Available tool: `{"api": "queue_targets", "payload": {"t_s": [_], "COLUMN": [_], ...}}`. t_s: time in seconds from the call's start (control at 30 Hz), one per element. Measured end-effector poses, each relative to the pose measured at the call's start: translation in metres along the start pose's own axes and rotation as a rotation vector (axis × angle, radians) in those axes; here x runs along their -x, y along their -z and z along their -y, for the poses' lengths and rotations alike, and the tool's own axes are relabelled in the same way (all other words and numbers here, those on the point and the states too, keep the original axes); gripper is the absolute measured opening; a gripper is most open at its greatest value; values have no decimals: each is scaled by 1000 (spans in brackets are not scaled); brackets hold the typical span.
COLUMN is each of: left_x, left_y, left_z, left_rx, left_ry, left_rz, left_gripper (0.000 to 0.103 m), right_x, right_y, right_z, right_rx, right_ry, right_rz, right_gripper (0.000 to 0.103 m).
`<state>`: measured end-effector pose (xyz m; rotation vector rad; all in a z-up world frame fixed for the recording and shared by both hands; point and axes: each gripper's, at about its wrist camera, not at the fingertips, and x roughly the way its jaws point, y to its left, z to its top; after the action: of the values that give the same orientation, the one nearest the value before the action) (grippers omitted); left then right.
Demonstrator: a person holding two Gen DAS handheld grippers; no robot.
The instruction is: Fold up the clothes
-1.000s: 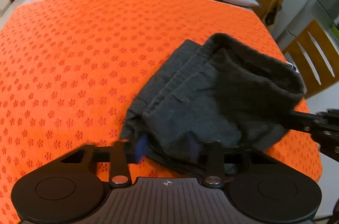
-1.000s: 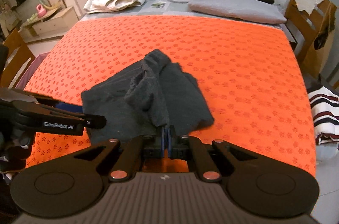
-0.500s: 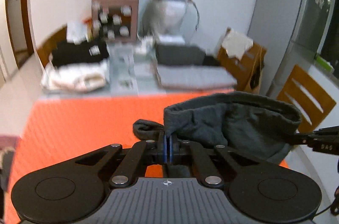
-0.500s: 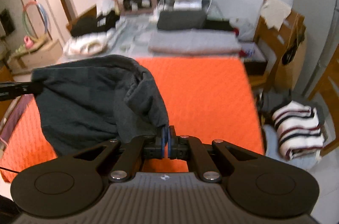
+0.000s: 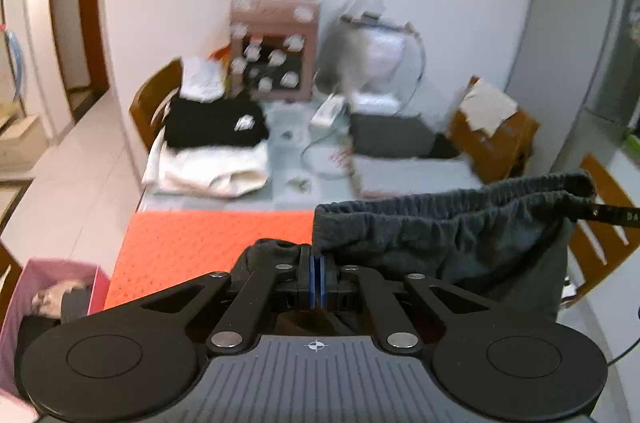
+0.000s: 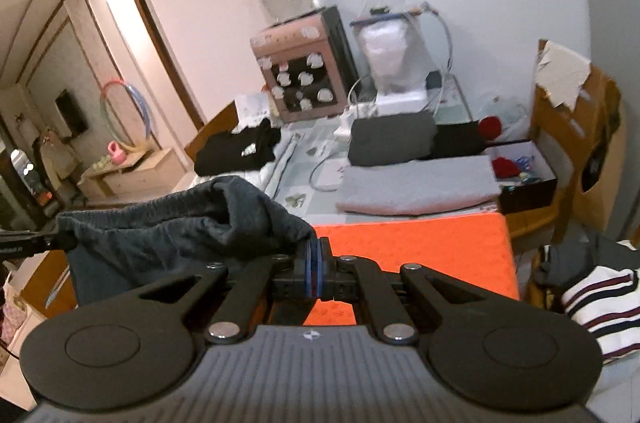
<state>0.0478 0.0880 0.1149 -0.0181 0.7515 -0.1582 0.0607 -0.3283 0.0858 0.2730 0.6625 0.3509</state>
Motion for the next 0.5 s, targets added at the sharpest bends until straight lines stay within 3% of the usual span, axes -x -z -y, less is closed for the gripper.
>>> {"api": "queue_targets", "payload": {"t_s": [0.2,0.5], "left_x": [-38,-76], "left_y": [29,2], "left_z": [-17,-25], "left_rx": [-33,-25], "left_ry": [-72,-62], "left_rz": [-91,-41], "left_gripper": [5,5], "right_x": [-68,-123], "right_y": [12,-7], "right_z": [-12,-18], "right_rx": [18,44], "right_ry": [-14,8], "right_rz": [-93,-117], "right_gripper": [4,4]}}
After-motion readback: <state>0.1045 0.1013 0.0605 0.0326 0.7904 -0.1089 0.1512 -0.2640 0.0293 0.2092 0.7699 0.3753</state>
